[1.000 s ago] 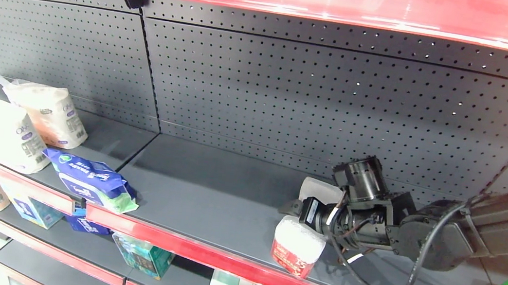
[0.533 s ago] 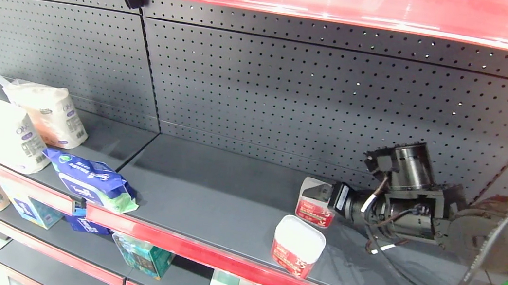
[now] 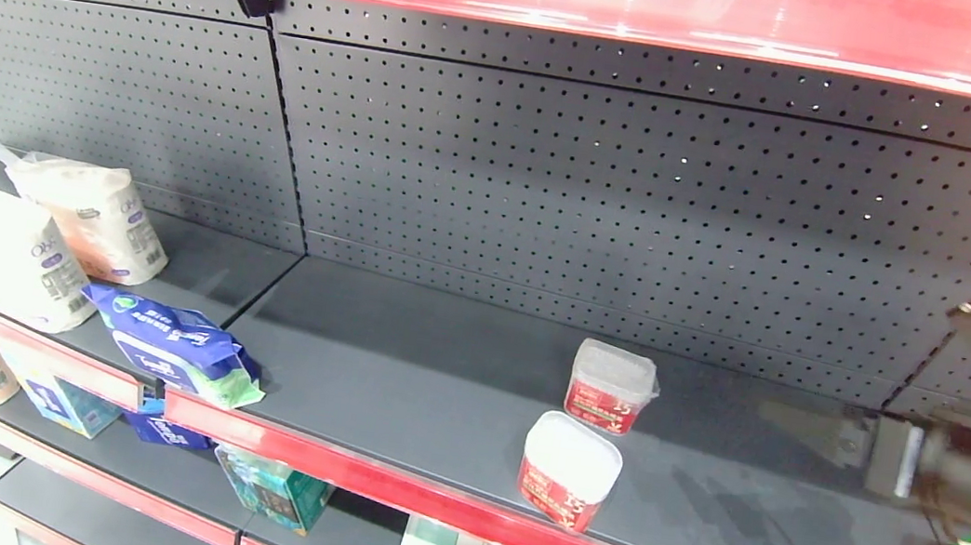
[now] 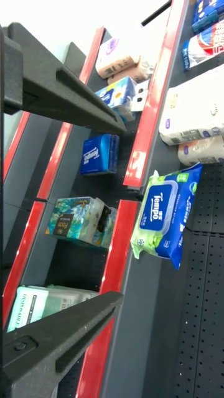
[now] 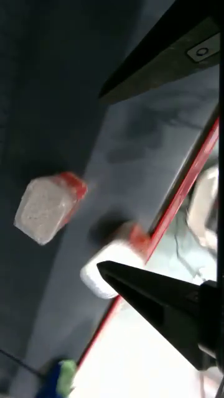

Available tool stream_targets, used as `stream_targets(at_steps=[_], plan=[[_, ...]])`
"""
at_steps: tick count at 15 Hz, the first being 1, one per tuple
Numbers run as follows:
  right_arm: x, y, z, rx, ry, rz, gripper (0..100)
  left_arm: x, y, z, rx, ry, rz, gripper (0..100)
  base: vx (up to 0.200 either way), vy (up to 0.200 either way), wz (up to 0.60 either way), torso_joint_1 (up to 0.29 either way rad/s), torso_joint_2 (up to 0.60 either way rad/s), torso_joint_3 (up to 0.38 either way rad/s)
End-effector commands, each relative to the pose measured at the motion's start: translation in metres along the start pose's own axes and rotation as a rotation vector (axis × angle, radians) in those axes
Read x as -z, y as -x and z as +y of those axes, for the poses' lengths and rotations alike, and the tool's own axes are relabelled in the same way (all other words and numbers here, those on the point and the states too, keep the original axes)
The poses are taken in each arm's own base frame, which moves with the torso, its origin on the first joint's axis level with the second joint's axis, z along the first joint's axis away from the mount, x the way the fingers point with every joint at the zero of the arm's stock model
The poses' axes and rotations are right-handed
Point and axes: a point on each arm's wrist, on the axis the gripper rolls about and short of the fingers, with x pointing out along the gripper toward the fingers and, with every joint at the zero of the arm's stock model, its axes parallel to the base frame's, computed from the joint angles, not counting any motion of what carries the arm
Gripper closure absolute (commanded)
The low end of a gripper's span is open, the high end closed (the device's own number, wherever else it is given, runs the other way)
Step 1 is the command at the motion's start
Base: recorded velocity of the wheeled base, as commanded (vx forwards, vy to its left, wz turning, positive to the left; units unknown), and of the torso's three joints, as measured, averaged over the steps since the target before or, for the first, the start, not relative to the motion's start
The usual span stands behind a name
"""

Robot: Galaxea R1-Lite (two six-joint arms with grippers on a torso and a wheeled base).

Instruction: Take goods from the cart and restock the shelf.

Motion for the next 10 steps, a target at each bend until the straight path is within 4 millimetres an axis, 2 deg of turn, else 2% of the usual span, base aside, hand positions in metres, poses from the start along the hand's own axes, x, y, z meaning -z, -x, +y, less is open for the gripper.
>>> stream_targets(at_steps=[1, 2, 4, 6, 10], plan=[[0.074, 0.095, -0.004, 0.06, 0.301, -0.232, 0, 0.0, 0.0, 0.0, 0.0, 0.0, 0.001, 0, 0.0, 0.0, 0.0, 0.0, 0.0, 0.0], [0.095, 0.111, -0.005, 0.123, 0.361, -0.305, 0, 0.0, 0.0, 0.0, 0.0, 0.0, 0.001, 0, 0.0, 0.0, 0.0, 0.0, 0.0, 0.0], [0.129, 0.137, -0.004, 0.19, 0.348, -0.402, 0, 0.0, 0.0, 0.0, -0.001, 0.0, 0.001, 0, 0.0, 0.0, 0.0, 0.0, 0.0, 0.0], [0.158, 0.149, -0.004, 0.247, 0.332, -0.436, 0, 0.0, 0.0, 0.0, 0.0, 0.0, 0.001, 0, 0.0, 0.0, 0.0, 0.0, 0.0, 0.0], [0.178, 0.127, -0.013, 0.325, 0.207, -0.424, 0, 0.0, 0.0, 0.0, -0.001, 0.0, 0.001, 0, 0.0, 0.0, 0.0, 0.0, 0.0, 0.0]])
